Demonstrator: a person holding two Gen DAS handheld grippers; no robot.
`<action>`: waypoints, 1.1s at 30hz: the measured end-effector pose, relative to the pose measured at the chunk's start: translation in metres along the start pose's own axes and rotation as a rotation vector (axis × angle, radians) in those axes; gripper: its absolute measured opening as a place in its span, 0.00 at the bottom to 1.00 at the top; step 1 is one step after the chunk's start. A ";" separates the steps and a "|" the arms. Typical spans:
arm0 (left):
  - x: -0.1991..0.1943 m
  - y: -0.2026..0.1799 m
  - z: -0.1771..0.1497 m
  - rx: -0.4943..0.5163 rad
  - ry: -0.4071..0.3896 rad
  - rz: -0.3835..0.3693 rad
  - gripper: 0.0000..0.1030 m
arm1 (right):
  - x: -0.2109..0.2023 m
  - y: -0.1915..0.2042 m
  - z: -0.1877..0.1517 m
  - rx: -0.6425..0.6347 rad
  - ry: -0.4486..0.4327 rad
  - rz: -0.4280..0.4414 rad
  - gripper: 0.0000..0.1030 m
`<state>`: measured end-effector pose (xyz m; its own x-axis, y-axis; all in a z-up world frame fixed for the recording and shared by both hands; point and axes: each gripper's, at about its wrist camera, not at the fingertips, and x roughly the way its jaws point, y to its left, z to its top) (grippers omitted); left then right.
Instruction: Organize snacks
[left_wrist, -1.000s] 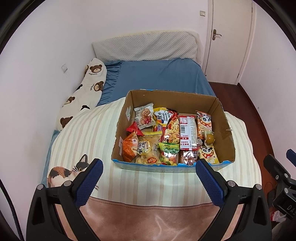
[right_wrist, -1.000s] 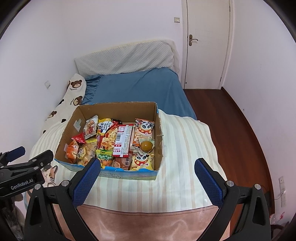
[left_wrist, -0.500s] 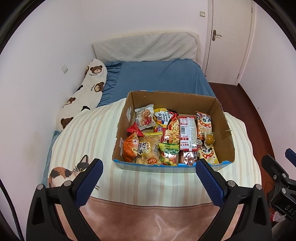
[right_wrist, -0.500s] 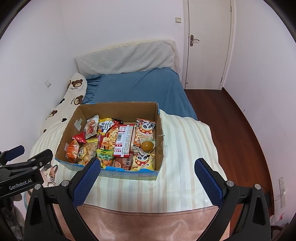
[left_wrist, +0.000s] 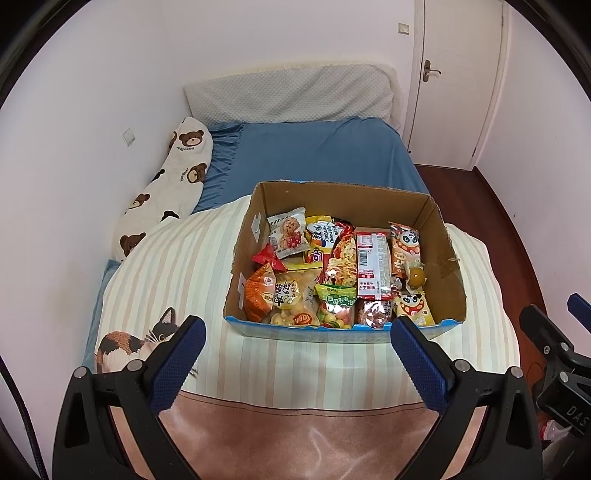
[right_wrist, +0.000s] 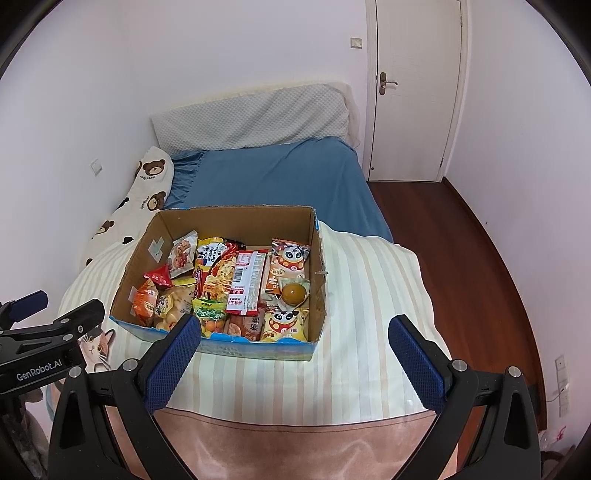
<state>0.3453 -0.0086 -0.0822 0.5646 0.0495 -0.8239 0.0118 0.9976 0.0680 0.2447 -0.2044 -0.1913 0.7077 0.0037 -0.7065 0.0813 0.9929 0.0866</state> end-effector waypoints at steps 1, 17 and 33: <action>-0.001 0.000 0.000 0.001 -0.002 -0.001 1.00 | 0.000 0.000 0.000 -0.002 -0.001 -0.001 1.00; -0.009 -0.004 -0.004 0.011 -0.012 -0.002 1.00 | -0.005 0.001 0.002 0.007 -0.004 -0.003 1.00; -0.013 -0.007 -0.005 0.019 -0.020 0.000 1.00 | -0.006 0.001 0.002 0.016 -0.009 -0.004 1.00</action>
<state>0.3337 -0.0160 -0.0747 0.5810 0.0482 -0.8125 0.0272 0.9965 0.0785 0.2421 -0.2041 -0.1859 0.7138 -0.0011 -0.7003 0.0950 0.9909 0.0953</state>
